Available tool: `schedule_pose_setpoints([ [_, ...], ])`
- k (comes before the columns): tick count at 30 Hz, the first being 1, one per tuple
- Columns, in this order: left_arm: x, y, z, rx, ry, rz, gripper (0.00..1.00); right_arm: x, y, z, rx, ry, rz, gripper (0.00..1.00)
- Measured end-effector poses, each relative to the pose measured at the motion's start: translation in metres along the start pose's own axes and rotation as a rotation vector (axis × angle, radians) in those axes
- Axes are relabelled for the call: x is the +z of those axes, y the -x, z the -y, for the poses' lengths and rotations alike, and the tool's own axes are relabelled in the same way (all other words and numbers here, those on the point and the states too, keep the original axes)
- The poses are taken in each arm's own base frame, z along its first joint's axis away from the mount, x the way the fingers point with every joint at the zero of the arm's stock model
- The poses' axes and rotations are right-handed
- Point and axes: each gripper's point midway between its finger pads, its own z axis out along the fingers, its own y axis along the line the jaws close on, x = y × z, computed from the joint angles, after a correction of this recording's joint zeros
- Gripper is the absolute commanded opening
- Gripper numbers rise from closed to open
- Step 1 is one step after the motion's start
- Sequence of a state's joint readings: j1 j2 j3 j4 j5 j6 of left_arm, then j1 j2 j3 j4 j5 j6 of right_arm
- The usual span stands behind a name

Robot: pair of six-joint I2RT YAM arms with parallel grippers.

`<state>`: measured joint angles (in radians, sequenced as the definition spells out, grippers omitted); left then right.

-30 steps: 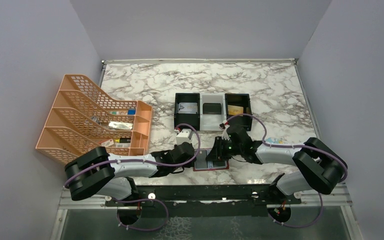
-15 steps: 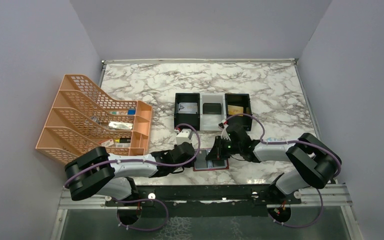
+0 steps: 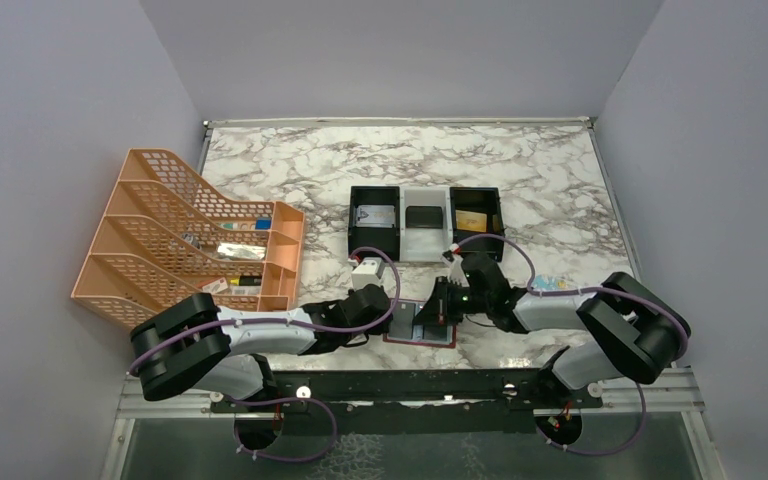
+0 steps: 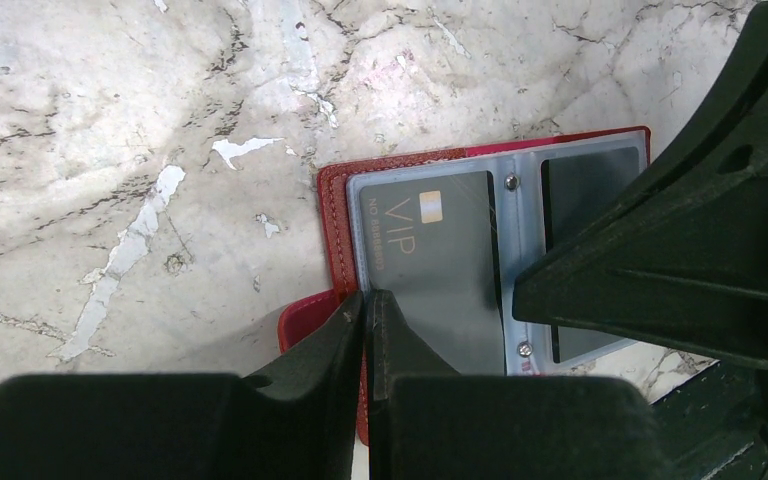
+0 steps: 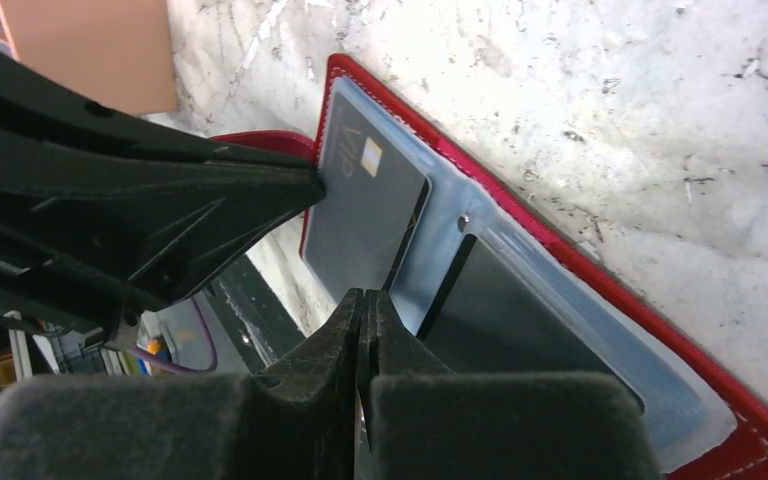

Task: Take the credit cards out of the card holder

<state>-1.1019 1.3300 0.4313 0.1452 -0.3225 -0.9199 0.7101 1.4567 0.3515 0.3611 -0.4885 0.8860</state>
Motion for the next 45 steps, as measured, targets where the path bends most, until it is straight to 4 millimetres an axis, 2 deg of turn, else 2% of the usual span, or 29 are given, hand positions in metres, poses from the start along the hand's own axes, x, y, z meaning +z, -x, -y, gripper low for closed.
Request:
schedule_pose_setpoints([
  [3,0.0,0.0,0.0,-0.006,0.001,0.001,0.07,-0.003,0.001,-0.004,-0.002,0.02,0.005,0.03],
  [7,0.0,0.0,0.0,-0.009,0.002,0.001,0.07,-0.004,0.001,-0.003,0.002,0.017,0.001,0.19],
  [13,0.0,0.0,0.0,-0.01,0.001,0.001,0.06,0.002,-0.006,0.0,0.006,0.016,-0.061,0.3],
  [29,-0.005,-0.004,-0.002,-0.064,-0.015,0.007,0.04,0.007,-0.006,-0.005,0.041,0.049,-0.068,0.29],
  [37,-0.005,-0.005,-0.001,-0.074,-0.016,0.012,0.03,0.007,-0.002,-0.003,0.024,-0.053,-0.037,0.27],
  [45,-0.007,-0.009,0.003,-0.077,-0.025,0.014,0.23,0.005,0.008,0.004,-0.02,-0.137,0.001,0.27],
])
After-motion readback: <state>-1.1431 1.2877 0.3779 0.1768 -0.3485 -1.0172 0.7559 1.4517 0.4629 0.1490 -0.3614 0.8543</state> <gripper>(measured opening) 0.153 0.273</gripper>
